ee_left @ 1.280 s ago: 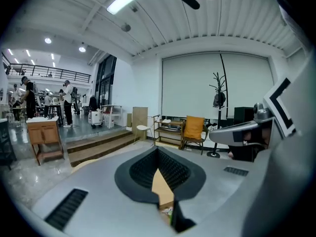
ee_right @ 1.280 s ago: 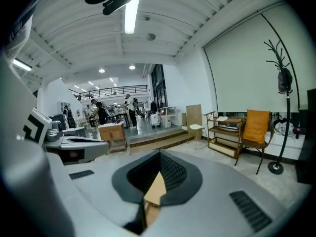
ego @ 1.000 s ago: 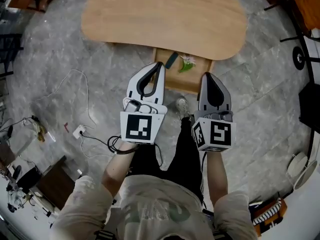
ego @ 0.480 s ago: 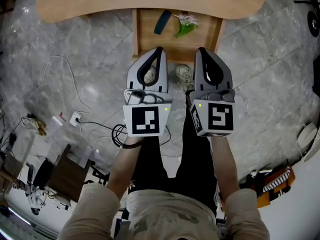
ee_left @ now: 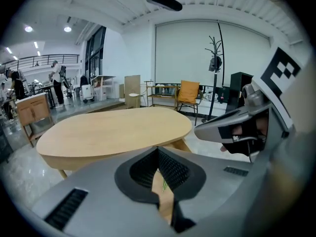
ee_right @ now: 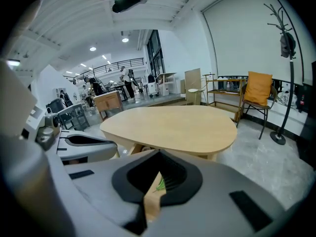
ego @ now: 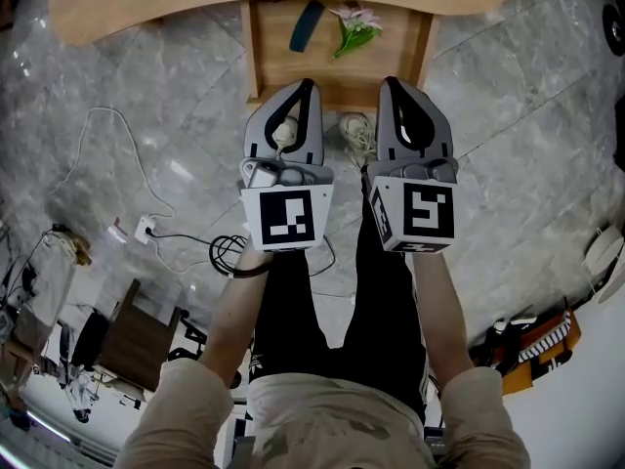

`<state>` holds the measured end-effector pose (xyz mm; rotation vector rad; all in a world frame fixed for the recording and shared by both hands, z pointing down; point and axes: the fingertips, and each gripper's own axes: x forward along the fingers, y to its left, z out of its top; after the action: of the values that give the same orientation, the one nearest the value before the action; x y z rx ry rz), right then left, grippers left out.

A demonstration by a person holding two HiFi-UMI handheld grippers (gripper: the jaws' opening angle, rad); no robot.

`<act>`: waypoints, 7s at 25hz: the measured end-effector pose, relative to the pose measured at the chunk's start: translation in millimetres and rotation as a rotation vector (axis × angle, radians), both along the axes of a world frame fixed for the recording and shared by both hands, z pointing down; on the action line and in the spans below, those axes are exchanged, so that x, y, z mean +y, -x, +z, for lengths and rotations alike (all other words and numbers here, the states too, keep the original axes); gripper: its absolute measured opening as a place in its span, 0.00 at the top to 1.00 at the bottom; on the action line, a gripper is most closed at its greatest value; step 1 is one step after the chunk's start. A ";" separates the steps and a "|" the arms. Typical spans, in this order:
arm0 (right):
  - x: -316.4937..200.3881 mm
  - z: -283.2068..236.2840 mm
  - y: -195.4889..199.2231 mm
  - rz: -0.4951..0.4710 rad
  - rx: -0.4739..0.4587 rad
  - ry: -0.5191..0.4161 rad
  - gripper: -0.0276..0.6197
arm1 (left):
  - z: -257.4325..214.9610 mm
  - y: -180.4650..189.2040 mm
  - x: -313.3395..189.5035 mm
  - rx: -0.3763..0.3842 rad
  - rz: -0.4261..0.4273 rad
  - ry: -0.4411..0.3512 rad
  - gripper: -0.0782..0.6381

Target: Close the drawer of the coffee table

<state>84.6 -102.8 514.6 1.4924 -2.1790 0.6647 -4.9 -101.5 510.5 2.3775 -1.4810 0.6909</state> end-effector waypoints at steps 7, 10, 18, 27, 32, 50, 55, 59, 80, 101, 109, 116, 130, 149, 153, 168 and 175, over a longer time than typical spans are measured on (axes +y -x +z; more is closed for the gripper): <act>6.2 6.3 2.1 -0.031 0.009 0.015 0.95 | 36.0 -13.4 11.0 -0.159 0.202 0.076 0.86; 11.5 11.6 4.6 -0.063 0.019 0.027 0.95 | 75.8 -27.0 33.6 -0.314 0.513 0.124 0.68; 30.5 31.4 4.4 -0.095 0.043 0.080 0.95 | 197.3 4.5 94.6 -0.757 0.988 0.378 0.64; 40.9 41.1 8.5 -0.110 0.044 0.107 0.95 | 229.3 22.8 100.6 -0.963 1.009 0.411 0.78; 39.9 42.0 6.4 -0.105 0.046 0.112 0.95 | 228.4 23.1 100.4 -0.956 1.012 0.434 0.78; 24.4 26.5 3.3 -0.106 0.058 0.089 0.95 | 152.7 19.7 70.2 -0.901 0.929 0.341 0.79; 22.2 32.3 1.4 -0.097 0.059 0.093 0.95 | 153.7 18.0 38.5 -0.904 0.873 0.294 0.79; 27.7 38.5 -0.7 -0.095 0.064 0.104 0.95 | 154.0 18.1 14.4 -0.925 0.837 0.267 0.79; 21.5 35.3 -10.2 -0.080 0.055 0.069 0.95 | 141.3 51.5 -61.6 -0.380 -0.231 0.297 0.54; 13.8 44.5 -19.3 -0.111 0.064 0.064 0.95 | 155.7 44.9 -57.1 0.027 -0.336 0.238 0.86; -1.2 39.7 12.6 -0.171 0.042 0.053 0.95 | 157.9 48.5 -65.2 0.050 -0.260 0.158 0.88; -18.3 45.6 21.9 -0.138 0.019 0.061 0.95 | 157.2 43.1 -98.6 0.071 -0.200 0.082 0.88; -46.9 57.8 24.8 -0.155 0.007 0.025 0.95 | 155.6 38.7 -150.4 0.172 -0.201 -0.129 0.88; -27.7 24.0 34.0 -0.124 -0.005 -0.002 0.95 | 136.4 45.1 -96.6 0.140 -0.223 0.059 0.88; -32.7 -20.3 39.3 -0.108 -0.056 -0.041 0.95 | 57.5 36.7 -76.3 0.141 -0.246 0.049 0.88; -7.1 -325.5 14.7 0.021 -0.161 -0.139 0.95 | -311.0 31.7 -23.1 0.217 -0.174 -0.054 0.88; 25.2 -370.1 17.9 -0.111 -0.149 -0.226 0.95 | -354.0 11.8 20.9 0.164 -0.194 -0.129 0.88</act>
<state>66.6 -77.6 144.6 1.4565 -2.5009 0.5216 -16.7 -80.6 156.5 2.2769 -1.6986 0.3564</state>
